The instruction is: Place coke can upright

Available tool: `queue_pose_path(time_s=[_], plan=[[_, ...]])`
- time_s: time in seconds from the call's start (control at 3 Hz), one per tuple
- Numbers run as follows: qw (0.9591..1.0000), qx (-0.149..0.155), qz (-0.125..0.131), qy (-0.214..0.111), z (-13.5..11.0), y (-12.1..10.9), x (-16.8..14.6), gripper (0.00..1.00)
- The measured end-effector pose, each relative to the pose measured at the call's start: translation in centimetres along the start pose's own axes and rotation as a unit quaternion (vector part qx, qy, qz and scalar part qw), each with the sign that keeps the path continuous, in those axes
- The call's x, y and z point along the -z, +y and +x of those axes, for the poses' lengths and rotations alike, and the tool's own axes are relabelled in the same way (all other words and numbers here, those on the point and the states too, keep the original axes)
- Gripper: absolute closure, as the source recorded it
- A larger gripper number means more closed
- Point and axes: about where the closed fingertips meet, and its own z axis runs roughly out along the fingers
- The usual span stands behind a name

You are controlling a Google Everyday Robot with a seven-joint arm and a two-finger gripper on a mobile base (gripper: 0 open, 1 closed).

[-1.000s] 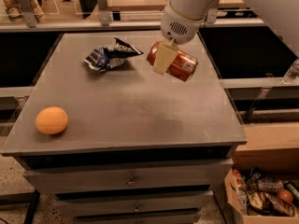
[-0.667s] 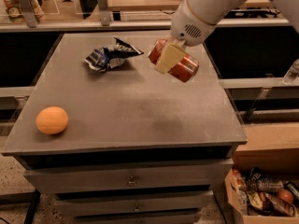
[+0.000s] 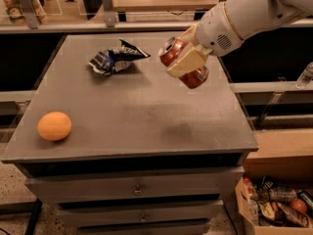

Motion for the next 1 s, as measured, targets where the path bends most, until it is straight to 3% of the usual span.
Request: queue_pose_path(time_s=[0.33,0.67,1.0], plan=[[1.0,0.001,-0.002,0.0,-0.1,0.0,-0.2,1.0],[0.9997,-0.003,-0.004,-0.023,0.3,0.0,-0.6,1.0],[0.9969,-0.017,-0.003,-0.077,1.5,0.1,-1.8,1.0]])
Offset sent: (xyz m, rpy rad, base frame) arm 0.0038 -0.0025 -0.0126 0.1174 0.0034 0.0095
